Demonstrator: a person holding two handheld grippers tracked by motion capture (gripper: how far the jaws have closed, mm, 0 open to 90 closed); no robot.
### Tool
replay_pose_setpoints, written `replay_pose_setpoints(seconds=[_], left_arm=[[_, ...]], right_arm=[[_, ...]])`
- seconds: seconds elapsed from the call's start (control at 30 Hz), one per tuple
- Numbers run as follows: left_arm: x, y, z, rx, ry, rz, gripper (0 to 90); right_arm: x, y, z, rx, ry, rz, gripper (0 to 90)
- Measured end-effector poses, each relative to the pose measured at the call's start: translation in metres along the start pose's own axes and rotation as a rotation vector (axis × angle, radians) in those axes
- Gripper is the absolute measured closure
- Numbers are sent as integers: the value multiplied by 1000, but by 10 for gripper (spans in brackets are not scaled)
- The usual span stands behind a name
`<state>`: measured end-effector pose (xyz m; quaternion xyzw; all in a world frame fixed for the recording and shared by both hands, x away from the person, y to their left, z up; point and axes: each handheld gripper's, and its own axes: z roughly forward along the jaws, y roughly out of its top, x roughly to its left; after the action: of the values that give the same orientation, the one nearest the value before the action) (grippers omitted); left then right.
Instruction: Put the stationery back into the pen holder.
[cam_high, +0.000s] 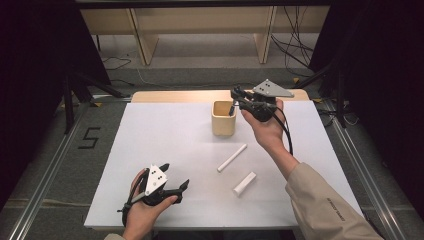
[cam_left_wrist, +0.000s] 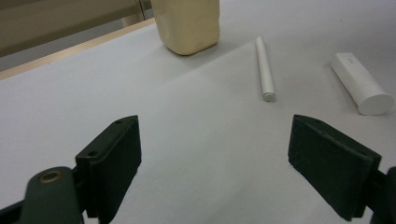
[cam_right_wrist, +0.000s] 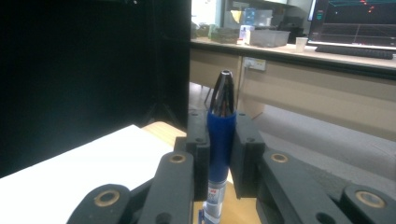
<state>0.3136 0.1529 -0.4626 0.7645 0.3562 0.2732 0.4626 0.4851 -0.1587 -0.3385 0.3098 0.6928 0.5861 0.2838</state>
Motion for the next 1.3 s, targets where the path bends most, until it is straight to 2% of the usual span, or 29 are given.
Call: replay_pose_setpoints(seconds=[0.47,1.3], left_arm=[[-2,-1,2,7,-6,2,177],[-5,-1,6,15,-18,12,184]], right_arm=[[-10,-5,19,29,-42,-1,802],[-14,-20,37,88,-68,-14,801]])
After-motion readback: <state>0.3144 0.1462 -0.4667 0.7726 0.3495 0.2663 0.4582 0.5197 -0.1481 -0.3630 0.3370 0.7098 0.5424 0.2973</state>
